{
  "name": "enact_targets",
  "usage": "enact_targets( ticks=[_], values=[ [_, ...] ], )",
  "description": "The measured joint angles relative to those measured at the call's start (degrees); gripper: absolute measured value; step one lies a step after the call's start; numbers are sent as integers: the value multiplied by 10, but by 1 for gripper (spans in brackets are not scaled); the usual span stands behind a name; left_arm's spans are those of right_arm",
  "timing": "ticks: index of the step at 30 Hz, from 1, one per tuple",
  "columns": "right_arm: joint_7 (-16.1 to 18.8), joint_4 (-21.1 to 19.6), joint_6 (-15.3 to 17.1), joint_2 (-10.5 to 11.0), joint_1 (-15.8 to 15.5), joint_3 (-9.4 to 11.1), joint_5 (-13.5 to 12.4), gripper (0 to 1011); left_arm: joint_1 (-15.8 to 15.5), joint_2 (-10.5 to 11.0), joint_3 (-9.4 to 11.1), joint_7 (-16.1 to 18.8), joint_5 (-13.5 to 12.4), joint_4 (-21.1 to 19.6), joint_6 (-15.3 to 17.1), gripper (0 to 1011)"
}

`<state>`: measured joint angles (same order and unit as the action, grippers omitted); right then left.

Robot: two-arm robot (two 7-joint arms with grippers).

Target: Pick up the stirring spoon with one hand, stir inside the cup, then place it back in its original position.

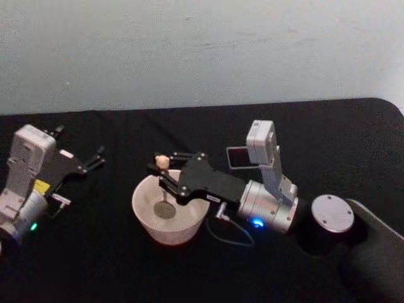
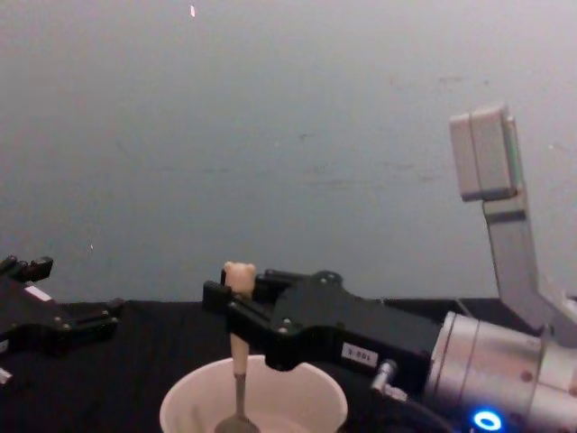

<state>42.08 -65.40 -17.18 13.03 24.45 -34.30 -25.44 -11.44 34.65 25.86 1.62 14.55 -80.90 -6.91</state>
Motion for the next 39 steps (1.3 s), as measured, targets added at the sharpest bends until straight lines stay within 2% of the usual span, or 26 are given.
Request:
enact_targets(
  ticks=[11,19,29,35,39],
  values=[
    [-11,17,-6,-3,9,15,5,210,0,0,0,0,0,0,0,1001],
    [-16,-2,-3,9,-2,25,5,211,0,0,0,0,0,0,0,1001],
    [-18,-38,12,35,-31,31,4,211,0,0,0,0,0,0,0,1001],
    [-16,-61,20,44,-46,32,-4,211,0,0,0,0,0,0,0,1001],
    [-9,-73,25,47,-54,25,-7,211,0,0,0,0,0,0,0,1001]
  ],
)
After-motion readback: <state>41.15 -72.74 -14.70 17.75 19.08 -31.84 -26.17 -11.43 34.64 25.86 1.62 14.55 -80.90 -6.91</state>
